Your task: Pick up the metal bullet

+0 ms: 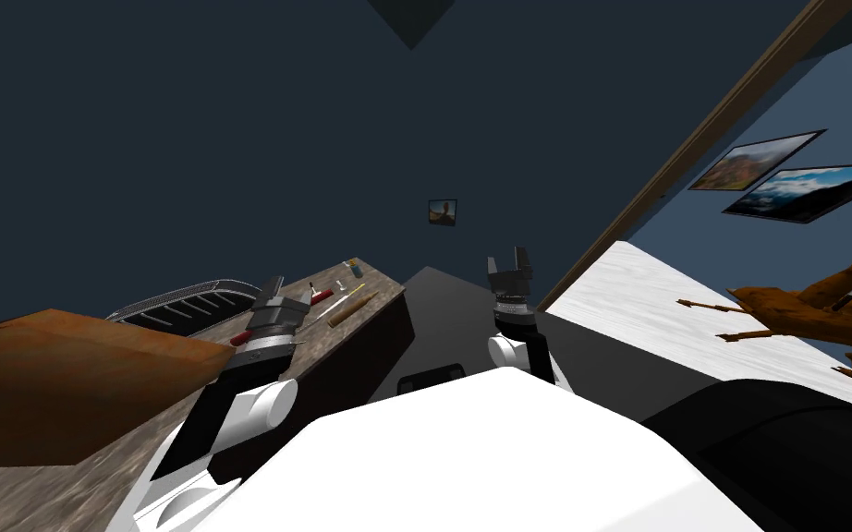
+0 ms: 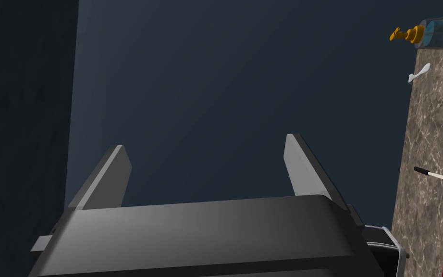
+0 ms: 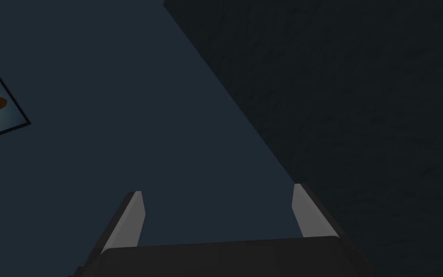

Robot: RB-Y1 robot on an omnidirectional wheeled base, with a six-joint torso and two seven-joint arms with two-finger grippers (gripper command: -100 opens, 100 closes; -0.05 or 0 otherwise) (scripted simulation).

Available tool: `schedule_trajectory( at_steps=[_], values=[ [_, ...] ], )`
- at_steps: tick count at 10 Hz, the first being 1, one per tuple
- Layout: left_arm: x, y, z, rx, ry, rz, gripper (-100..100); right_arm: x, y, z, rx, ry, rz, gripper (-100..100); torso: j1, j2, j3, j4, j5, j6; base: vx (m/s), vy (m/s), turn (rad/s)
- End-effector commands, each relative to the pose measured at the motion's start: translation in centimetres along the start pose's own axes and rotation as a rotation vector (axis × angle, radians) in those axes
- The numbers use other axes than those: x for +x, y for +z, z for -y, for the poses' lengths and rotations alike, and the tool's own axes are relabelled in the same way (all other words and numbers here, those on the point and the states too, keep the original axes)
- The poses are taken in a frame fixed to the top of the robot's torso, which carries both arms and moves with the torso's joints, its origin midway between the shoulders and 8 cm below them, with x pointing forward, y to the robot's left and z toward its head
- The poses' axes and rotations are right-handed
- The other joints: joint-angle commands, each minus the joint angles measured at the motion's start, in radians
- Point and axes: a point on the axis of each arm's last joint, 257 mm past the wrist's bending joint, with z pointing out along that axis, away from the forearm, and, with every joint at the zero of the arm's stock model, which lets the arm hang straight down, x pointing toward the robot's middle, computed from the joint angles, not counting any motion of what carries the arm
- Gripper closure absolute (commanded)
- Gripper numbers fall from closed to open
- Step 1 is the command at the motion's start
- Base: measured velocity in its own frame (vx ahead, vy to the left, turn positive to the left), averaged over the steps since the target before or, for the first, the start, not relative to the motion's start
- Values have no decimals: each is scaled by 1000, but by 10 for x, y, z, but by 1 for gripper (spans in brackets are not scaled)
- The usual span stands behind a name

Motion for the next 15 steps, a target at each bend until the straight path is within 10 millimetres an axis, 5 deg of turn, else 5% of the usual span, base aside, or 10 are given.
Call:
schedule_trajectory(
  at_steps=[1,15],
  values=[
    [-13,3,-9,-46,2,8,-100,0,0,0,0,0,0,0,0,0,0,0,0,0,28,-129,-65],
    [-73,0,-82,-395,-14,58,-100,0,0,0,0,0,0,0,1,-3,-2,-1,0,0,43,-84,-18]
  ],
)
